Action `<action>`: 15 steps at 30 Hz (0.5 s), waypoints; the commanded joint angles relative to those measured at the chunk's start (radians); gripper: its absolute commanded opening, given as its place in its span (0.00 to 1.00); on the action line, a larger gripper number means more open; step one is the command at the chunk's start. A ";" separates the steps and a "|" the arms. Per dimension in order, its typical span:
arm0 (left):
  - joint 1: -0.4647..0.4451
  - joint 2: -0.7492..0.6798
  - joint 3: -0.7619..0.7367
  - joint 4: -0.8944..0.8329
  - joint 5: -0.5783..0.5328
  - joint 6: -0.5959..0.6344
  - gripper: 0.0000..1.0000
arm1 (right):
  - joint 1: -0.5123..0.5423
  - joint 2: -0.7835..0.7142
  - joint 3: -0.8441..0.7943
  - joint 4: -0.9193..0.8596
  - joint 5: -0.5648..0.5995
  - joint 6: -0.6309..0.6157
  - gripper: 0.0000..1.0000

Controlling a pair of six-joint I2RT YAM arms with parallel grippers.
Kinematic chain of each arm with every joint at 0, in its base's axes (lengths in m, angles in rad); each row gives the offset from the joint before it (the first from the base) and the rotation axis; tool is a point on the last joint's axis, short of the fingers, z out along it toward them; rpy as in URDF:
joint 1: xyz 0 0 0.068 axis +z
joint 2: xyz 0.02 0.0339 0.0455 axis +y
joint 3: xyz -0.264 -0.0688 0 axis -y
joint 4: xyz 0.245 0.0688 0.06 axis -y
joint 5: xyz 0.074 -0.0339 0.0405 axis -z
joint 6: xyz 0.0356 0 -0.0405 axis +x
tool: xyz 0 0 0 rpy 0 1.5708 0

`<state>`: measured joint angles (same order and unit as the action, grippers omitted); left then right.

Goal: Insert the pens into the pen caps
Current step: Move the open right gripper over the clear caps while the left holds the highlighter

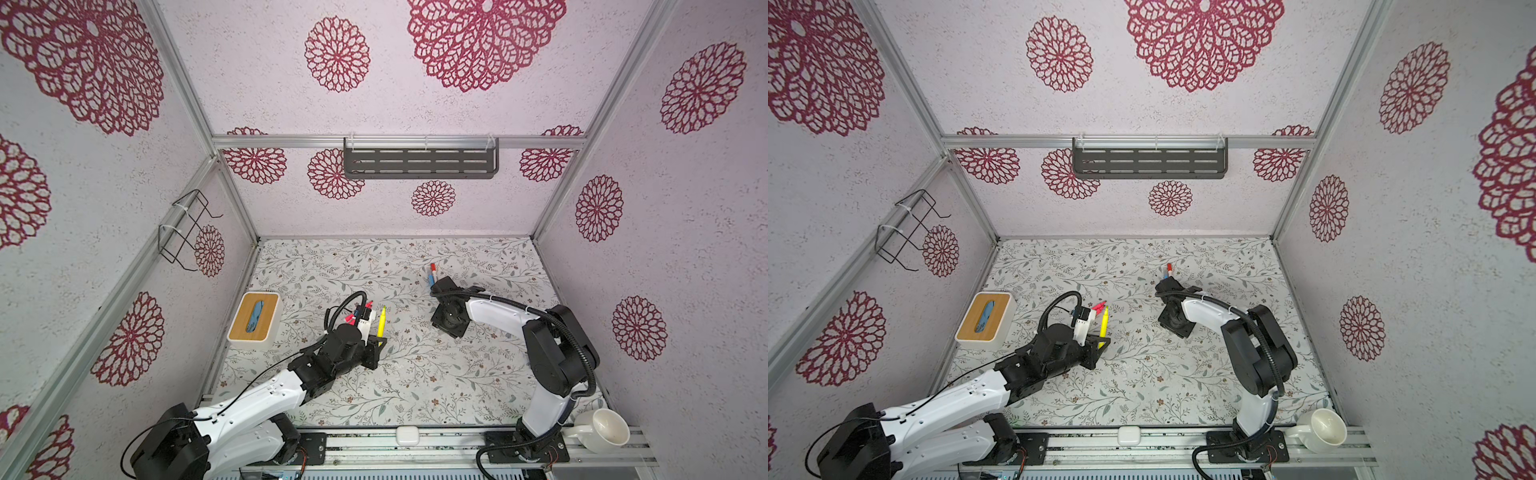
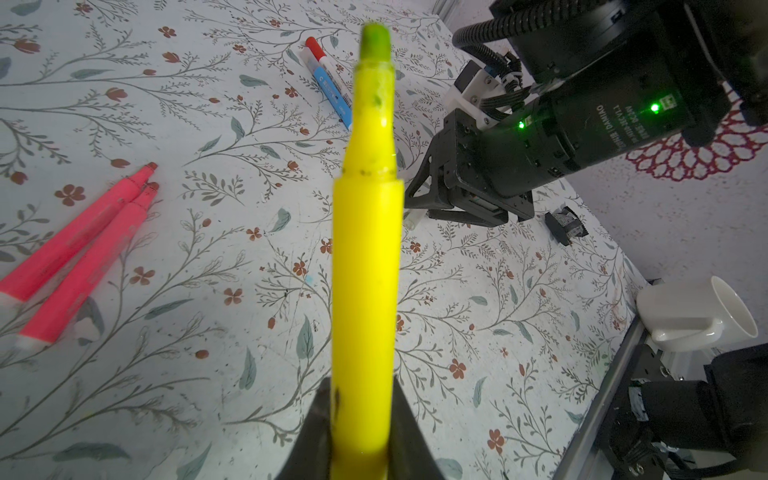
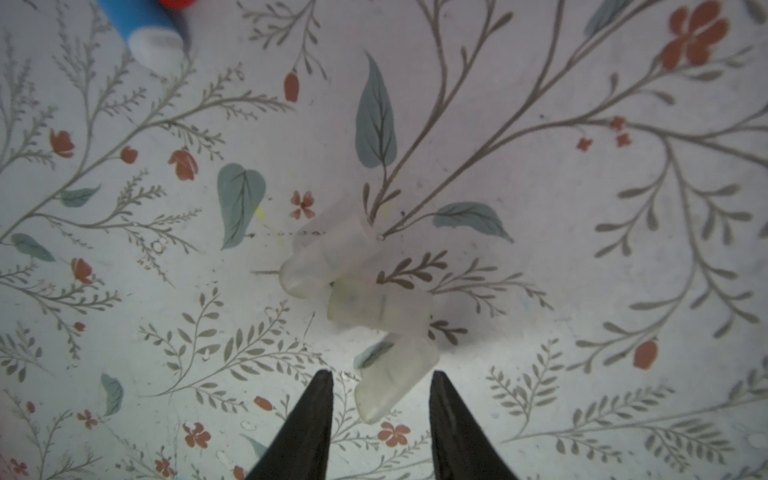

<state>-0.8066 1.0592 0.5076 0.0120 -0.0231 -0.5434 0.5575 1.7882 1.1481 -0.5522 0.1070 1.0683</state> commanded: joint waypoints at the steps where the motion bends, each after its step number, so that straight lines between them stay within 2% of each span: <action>1: 0.003 -0.022 -0.012 0.002 -0.019 0.005 0.00 | 0.000 0.012 0.014 -0.037 0.046 0.033 0.39; 10: 0.005 -0.036 -0.015 -0.004 -0.030 0.007 0.00 | -0.002 0.061 0.030 -0.051 0.077 0.017 0.37; 15: 0.005 -0.037 -0.012 -0.012 -0.036 0.011 0.00 | -0.001 0.080 0.027 -0.044 0.077 -0.003 0.30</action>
<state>-0.8066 1.0378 0.5076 0.0059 -0.0429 -0.5426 0.5571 1.8423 1.1656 -0.5632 0.1528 1.0637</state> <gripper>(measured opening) 0.189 0.304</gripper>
